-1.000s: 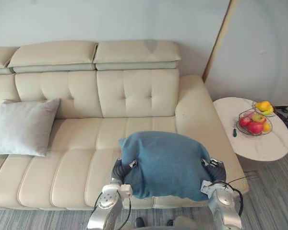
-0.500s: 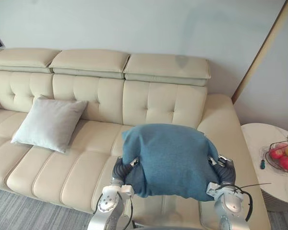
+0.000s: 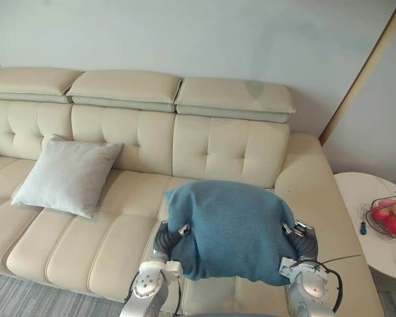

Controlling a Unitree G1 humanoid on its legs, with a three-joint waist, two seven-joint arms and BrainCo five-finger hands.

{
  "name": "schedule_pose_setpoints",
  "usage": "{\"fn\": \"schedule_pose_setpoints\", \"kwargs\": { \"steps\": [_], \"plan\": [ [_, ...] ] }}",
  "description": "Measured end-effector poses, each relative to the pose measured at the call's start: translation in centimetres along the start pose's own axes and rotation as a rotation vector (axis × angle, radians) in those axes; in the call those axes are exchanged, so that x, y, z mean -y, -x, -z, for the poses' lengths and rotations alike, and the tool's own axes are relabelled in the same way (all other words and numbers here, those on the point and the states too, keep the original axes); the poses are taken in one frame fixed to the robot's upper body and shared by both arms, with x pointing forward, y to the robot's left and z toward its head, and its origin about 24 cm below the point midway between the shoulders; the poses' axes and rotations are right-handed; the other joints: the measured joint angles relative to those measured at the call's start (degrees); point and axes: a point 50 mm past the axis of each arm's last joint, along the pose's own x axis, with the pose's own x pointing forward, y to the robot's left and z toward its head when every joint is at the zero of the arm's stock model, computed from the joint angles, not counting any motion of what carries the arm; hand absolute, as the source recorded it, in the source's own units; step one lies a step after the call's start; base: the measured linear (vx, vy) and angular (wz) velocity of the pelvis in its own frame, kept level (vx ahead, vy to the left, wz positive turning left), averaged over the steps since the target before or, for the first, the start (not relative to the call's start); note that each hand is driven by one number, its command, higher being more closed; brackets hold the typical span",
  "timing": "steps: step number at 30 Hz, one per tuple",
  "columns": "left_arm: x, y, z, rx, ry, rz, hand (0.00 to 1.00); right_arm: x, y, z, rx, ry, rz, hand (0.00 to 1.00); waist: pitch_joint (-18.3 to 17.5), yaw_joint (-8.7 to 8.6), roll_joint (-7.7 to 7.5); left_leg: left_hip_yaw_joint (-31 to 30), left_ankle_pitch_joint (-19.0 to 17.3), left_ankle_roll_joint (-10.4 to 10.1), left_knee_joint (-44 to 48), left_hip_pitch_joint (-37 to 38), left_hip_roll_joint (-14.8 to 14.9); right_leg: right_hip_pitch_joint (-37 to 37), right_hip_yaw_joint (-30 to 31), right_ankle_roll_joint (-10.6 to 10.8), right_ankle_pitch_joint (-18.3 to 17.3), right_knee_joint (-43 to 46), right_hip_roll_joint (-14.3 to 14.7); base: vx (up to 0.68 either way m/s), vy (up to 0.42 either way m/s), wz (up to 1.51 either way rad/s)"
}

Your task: Pick up cushions and gather them together orderly.

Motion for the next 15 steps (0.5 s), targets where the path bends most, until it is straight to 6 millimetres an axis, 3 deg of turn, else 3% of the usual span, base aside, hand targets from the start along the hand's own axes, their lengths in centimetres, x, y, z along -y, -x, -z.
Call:
{"fn": "schedule_pose_setpoints", "kwargs": {
  "steps": [3,6,8,9,10,11,14,15],
  "plan": [
    [0.6,-2.1,-2.3,0.084,-0.024,-0.002,1.0,-1.2,-1.9,-2.0,0.078,0.009,0.001,1.0,1.5,-0.27,0.56,0.2,2.3,0.2,-1.7,-4.0,0.6,-4.5,0.2,-0.1,1.9,-0.6,0.9,-0.12,0.011,-0.08],
    [1.4,-4.9,-6.2,0.22,-0.067,-0.022,1.0,-3.5,-4.4,-6.4,0.237,0.022,-0.006,1.0,4.1,-0.23,1.06,1.1,4.7,0.9,-2.1,-9.7,1.2,-11.1,1.4,0.0,3.8,0.3,1.6,-0.13,0.031,-0.18],
    [1.9,-6.9,-9.9,0.335,-0.091,-0.045,1.0,-5.0,-5.9,-9.9,0.351,0.01,-0.008,1.0,5.0,-0.2,1.28,1.5,5.6,1.4,-1.9,-14.4,1.7,-17.1,2.1,0.1,4.2,2.5,1.5,-0.11,0.022,-0.13],
    [2.1,-7.3,-10.9,0.363,-0.101,-0.044,1.0,-5.2,-6.2,-10.7,0.374,0.011,-0.006,1.0,5.0,-0.09,1.29,1.5,5.7,1.4,-1.8,-15.5,1.8,-18.3,2.2,0.2,4.3,2.9,1.5,-0.1,0.021,-0.03],
    [2.6,-8.3,-13.6,0.447,-0.122,-0.054,1.0,-5.7,-7.0,-13.1,0.442,-0.001,0.013,1.0,5.0,0.22,1.29,1.5,6.4,1.6,-1.1,-18.7,2.0,-21.5,2.6,0.2,4.6,3.6,1.5,-0.07,0.019,-0.04],
    [2.7,-8.7,-14.6,0.478,-0.131,-0.059,1.0,-6.0,-7.4,-14.1,0.467,-0.004,0.016,1.0,5.0,0.24,1.32,1.5,6.6,1.7,-1.0,-19.6,2.1,-22.6,2.8,0.3,4.8,3.7,1.6,-0.07,0.026,-0.08],
    [3.9,-10.1,-20.6,0.642,-0.161,-0.095,1.0,-7.0,-8.9,-20.2,0.614,-0.023,0.054,1.0,5.4,0.6,1.7,1.6,7.8,1.9,-1.1,-25.0,2.3,-28.6,3.1,0.2,5.6,4.7,1.6,-0.04,0.02,-0.06],
    [4.1,-10.2,-21.6,0.669,-0.161,-0.101,1.0,-7.2,-9.0,-21.2,0.638,-0.029,0.058,1.0,5.4,0.6,1.75,1.6,8.1,2.0,-1.1,-25.9,2.3,-29.5,3.1,0.2,5.8,4.7,1.6,-0.03,0.019,-0.03]
  ]
}}
